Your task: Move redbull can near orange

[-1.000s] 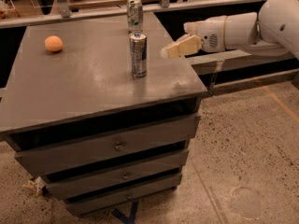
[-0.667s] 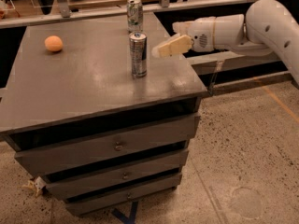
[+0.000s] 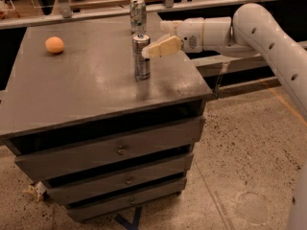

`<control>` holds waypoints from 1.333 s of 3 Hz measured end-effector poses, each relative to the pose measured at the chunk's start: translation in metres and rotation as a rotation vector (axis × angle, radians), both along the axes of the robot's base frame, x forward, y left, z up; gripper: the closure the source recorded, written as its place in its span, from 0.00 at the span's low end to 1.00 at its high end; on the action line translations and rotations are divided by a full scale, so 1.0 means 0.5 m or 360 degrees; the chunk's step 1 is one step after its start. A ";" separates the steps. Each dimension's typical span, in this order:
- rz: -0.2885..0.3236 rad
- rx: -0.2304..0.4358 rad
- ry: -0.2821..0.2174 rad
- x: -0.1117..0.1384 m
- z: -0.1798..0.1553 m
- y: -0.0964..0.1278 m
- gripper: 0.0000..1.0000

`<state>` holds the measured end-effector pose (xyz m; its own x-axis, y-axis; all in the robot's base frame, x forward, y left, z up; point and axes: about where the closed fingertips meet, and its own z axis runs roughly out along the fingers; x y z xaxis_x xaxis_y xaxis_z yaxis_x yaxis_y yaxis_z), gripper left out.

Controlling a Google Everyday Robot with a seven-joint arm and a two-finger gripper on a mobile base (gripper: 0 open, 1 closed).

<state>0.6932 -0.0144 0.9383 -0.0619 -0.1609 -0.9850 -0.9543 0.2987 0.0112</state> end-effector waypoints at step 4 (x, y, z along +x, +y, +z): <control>0.0119 0.0095 -0.0113 -0.027 -0.034 0.102 0.16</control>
Offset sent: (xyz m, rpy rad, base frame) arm -0.0118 0.0395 -0.0116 0.0495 -0.0523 0.0536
